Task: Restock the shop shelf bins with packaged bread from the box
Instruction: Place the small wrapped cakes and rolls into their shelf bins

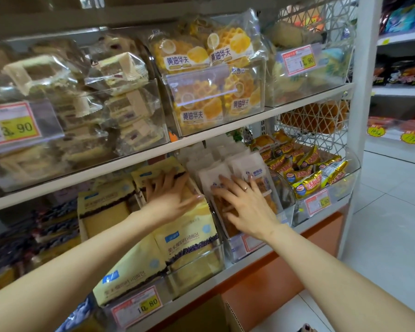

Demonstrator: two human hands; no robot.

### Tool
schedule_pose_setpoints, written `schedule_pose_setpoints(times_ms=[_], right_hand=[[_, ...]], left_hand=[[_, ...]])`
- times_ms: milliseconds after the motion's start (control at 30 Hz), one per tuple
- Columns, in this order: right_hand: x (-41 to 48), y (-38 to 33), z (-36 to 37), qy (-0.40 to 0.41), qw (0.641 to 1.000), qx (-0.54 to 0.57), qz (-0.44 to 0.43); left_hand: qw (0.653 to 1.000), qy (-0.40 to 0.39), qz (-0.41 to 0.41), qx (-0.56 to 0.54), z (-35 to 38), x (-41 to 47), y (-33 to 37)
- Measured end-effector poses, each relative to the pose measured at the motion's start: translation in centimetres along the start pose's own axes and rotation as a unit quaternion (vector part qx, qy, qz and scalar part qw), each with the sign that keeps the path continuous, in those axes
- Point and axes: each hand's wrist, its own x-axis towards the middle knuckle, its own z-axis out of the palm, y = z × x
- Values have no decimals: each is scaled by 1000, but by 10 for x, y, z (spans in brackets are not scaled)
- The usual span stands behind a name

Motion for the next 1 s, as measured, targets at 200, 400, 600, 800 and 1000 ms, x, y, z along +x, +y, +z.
schedule_pose_setpoints(times_ms=[200, 400, 600, 800, 1000], right_hand=[[-2, 7, -7, 63, 979, 46, 186], [-16, 10, -5, -92, 979, 81, 164], [-14, 9, -8, -44, 981, 70, 174], [-8, 3, -15, -16, 981, 86, 172], [-7, -15, -22, -28, 984, 102, 146]], left_hand=[[999, -44, 9, -27, -2, 9, 12], [998, -43, 19, -48, -4, 8, 9], [997, 35, 33, -55, -14, 6, 10], [995, 43, 68, -51, -15, -28, 30], [994, 91, 54, 23, -16, -76, 30]])
